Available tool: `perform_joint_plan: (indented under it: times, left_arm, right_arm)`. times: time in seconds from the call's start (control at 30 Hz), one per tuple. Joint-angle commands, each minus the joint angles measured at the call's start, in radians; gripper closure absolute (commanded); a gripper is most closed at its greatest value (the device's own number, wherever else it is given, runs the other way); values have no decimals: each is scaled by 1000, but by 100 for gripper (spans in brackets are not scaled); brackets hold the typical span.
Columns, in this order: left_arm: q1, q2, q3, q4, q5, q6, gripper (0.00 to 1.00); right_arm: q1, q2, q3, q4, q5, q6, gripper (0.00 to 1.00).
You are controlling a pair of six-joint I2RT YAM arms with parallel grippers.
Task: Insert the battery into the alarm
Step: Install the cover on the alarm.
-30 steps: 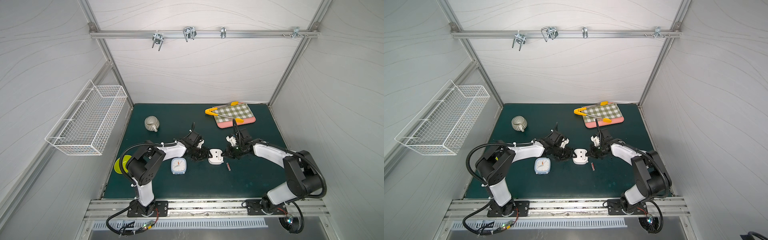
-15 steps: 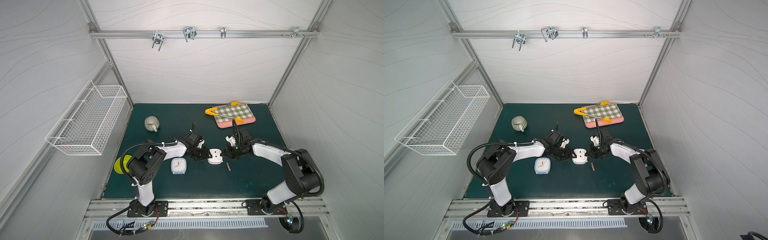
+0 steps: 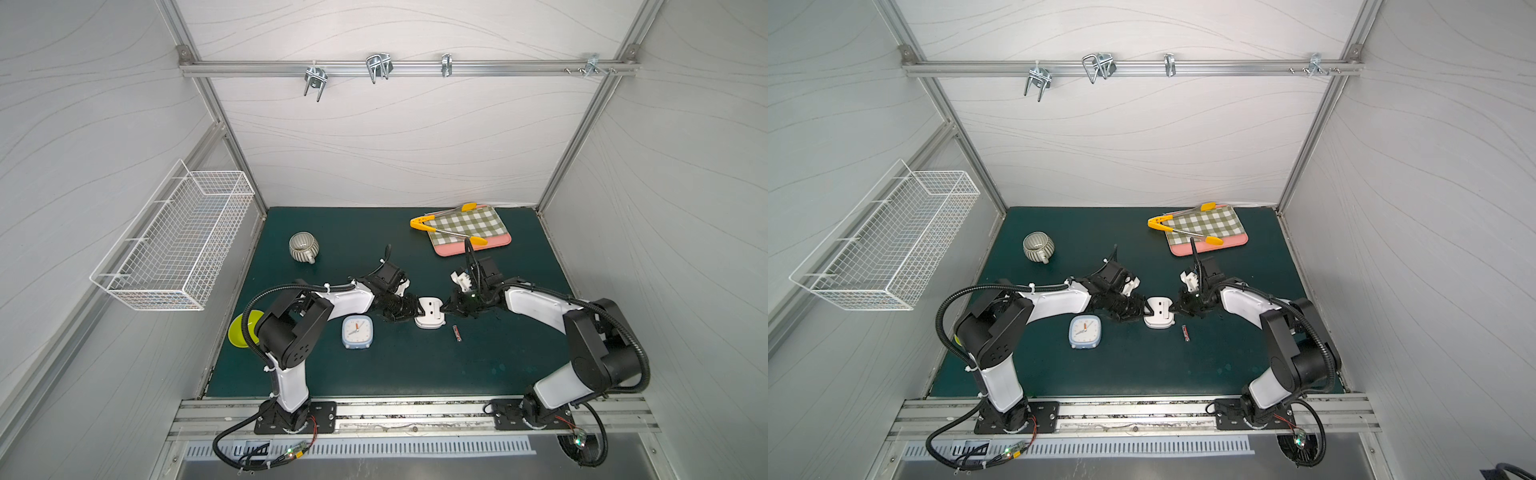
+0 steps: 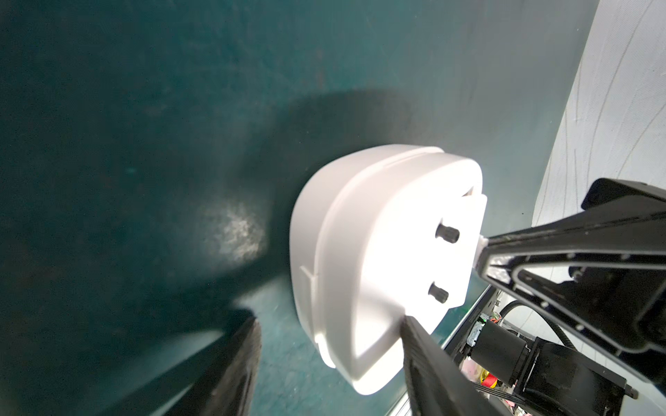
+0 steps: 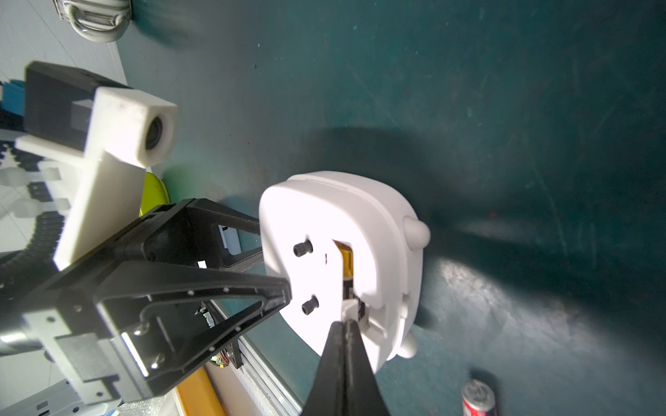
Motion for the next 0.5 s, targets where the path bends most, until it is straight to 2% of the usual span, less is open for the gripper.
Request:
perform_joint_plan:
  times: [0.0,0.47]
  left_arm:
    - [-9,29,14,-33,-19,9,36]
    - [-9,35,15,-30,-16,11,36]
  right_arm:
    - [-3,-11,-9,-12,1,1,100]
    - [-3,36,12,-11,-16,-59,100]
